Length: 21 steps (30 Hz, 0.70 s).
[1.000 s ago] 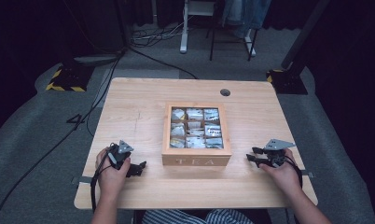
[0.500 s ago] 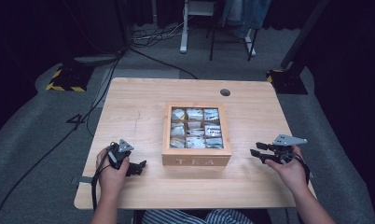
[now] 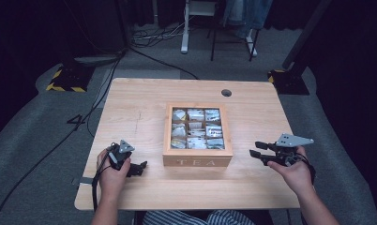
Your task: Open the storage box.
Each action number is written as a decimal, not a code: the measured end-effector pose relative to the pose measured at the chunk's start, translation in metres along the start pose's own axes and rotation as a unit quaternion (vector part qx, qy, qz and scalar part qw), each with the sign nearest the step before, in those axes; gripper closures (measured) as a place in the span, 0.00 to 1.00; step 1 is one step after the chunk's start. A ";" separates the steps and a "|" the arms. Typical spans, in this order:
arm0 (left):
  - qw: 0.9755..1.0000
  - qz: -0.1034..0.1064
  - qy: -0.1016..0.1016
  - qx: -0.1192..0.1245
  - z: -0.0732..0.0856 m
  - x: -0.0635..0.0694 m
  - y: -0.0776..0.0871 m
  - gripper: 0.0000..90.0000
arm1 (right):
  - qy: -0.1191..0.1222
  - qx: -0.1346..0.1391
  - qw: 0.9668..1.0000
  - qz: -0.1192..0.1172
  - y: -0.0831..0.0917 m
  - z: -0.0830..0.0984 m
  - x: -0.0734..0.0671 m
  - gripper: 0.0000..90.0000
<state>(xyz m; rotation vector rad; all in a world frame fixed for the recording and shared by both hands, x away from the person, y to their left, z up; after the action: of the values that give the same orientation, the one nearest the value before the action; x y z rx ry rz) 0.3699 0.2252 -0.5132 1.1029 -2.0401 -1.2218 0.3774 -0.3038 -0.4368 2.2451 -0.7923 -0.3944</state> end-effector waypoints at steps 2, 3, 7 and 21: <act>1.000 0.000 0.001 0.001 0.000 0.000 0.000 0.00 | 0.007 -0.001 1.000 -0.014 0.000 -0.004 -0.009 0.58; 1.000 0.000 0.001 0.001 0.000 0.000 0.000 0.00 | 0.012 -0.003 1.000 -0.018 0.000 -0.006 -0.012 0.57; 1.000 0.000 0.001 0.001 0.000 0.000 0.000 0.00 | 0.026 -0.007 0.999 -0.036 -0.002 -0.011 -0.025 0.57; 1.000 0.000 0.001 0.001 0.000 0.000 0.000 0.00 | 0.028 -0.028 0.994 -0.101 -0.017 -0.015 -0.046 0.58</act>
<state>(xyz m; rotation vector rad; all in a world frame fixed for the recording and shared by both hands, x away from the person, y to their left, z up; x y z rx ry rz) 0.3698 0.2250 -0.5133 1.1036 -2.0399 -1.2182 0.3562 -0.2571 -0.4361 2.2795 -0.5212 -0.4407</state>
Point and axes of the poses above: each handheld gripper's, and its own axes: y roughly backward along the jaws, z roughly out of its underside, x roughly to its right, the point moved 1 cm from there along -y, roughly forward along the jaws, and after that the axes turned 14 degrees about -x, right-handed, at the moved point
